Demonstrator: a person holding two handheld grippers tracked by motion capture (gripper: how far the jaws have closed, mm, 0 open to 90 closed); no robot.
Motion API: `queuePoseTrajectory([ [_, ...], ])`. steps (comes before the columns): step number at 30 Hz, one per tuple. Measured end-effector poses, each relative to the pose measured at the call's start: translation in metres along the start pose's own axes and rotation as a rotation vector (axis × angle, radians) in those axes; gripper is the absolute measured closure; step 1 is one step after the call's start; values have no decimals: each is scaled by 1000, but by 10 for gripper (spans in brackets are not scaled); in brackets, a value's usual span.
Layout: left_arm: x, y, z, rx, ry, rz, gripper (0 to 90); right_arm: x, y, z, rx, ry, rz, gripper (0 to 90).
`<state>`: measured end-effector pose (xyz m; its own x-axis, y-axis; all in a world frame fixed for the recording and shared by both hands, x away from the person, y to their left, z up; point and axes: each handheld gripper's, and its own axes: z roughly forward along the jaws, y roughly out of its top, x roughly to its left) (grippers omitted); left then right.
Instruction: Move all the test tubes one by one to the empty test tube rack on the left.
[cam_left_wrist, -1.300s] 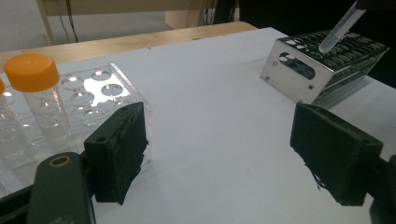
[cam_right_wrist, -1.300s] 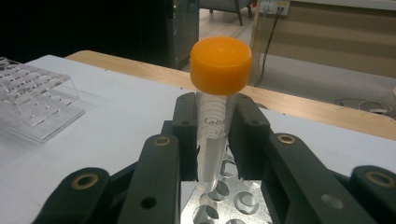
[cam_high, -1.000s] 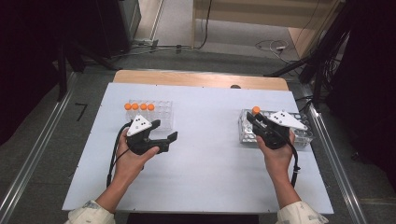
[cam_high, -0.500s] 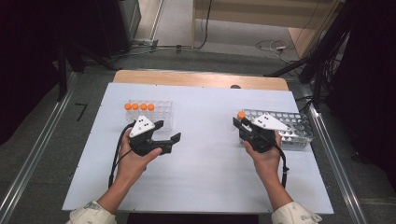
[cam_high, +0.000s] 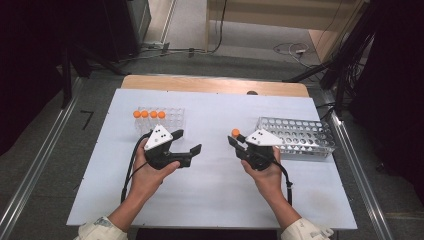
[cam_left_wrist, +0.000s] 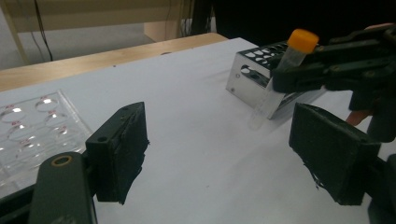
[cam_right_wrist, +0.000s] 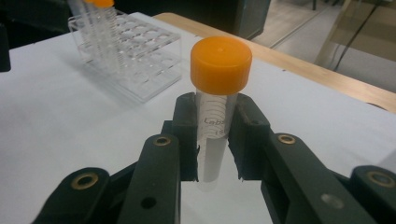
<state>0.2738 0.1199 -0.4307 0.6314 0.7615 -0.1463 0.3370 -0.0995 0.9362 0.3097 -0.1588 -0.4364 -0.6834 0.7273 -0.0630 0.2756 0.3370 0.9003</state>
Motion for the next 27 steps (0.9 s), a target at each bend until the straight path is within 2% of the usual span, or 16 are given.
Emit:
queuePoseTrajectory([
  [11, -12, 3, 6, -4, -30, 20, 221, 21, -1, 14, 23, 51, -32, 714],
  [16, -17, 5, 9, -10, -45, 17, 232, 32, 0, 18, 29, 86, -42, 714],
  [19, -19, 6, 11, -15, -57, 12, 250, 38, 1, 20, 30, 109, -44, 714],
  [25, -24, 7, 14, -27, -70, 32, 297, 50, 1, 24, 37, 151, -55, 714],
  [27, -24, 5, 16, -17, -74, 38, 309, 53, 2, 24, 36, 160, -60, 714],
])
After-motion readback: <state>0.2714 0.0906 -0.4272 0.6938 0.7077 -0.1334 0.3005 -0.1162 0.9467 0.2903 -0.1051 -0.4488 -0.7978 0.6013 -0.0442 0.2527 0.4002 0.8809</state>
